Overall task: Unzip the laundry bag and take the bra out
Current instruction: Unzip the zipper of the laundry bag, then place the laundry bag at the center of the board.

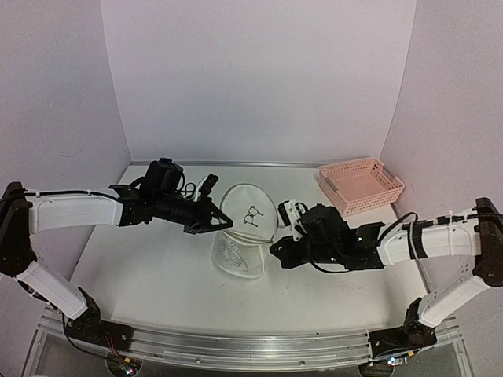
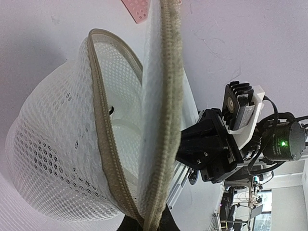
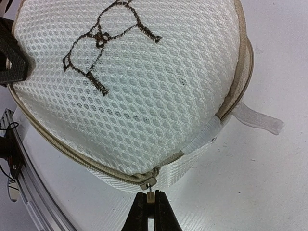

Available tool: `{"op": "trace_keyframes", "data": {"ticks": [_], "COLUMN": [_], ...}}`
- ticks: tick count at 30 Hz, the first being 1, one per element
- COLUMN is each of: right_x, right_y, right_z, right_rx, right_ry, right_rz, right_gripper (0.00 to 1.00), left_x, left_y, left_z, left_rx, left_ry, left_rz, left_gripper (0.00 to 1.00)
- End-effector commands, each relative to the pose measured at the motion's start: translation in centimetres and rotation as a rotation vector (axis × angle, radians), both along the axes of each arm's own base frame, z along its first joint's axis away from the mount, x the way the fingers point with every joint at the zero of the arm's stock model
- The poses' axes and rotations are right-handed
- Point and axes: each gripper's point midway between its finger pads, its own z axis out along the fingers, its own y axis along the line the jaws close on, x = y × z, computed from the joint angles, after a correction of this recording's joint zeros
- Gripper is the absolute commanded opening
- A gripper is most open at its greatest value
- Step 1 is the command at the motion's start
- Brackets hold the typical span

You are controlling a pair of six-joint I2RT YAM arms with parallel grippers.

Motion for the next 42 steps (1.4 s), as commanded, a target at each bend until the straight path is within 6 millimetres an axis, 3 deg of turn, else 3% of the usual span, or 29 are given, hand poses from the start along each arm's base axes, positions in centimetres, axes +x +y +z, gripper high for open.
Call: {"op": "trace_keyframes", "data": {"ticks": [1, 7, 12, 15, 18, 25, 29, 37, 42], "right_x": [1.3, 0.8, 0.4, 0.2, 0.0, 0.5, 0.8, 1.7, 1.9], "right_y": [-2.6, -1.6, -0.9, -0.6, -0.5, 0.0, 0.4, 1.1, 2.5], "right_z": [-0.1, 0.4, 0.6, 1.4, 2.2, 4.8, 5.6, 7.0, 8.2], "right_rx": [-0.049, -0.026, -0.004, 0.015, 0.018, 0.054, 0.063, 0.088, 0.113], "right_ry": [-0.03, -0.018, 0.003, 0.0, 0.0, 0.001, 0.006, -0.004, -0.009], "right_rz": [-0.059, -0.008, 0.019, 0.038, 0.051, 0.026, 0.011, -0.014, 0.0], "right_gripper": [0.0, 0.01, 0.18, 0.33, 0.42, 0.46, 0.49, 0.52, 0.52], "left_x": [-0.6, 0.1, 0.7, 1.0, 1.1, 1.3, 1.1, -0.5, -1.5], "left_y": [0.0, -0.1, -0.1, -0.1, 0.0, 0.7, 0.9, -0.7, -1.2], "left_z": [4.7, 4.2, 2.8, 2.2, 1.7, -0.1, 0.1, -0.7, -0.4], "left_rx": [-0.095, -0.082, -0.059, -0.063, -0.064, -0.065, -0.097, -0.102, -0.11], "left_ry": [-0.11, -0.106, -0.077, -0.08, -0.079, -0.037, -0.023, 0.037, 0.045], "left_rz": [-0.054, -0.023, 0.019, 0.038, 0.049, 0.153, 0.211, 0.205, 0.203], "left_gripper": [0.0, 0.0, 0.0, 0.0, 0.0, 0.0, 0.0, 0.0, 0.2]}}
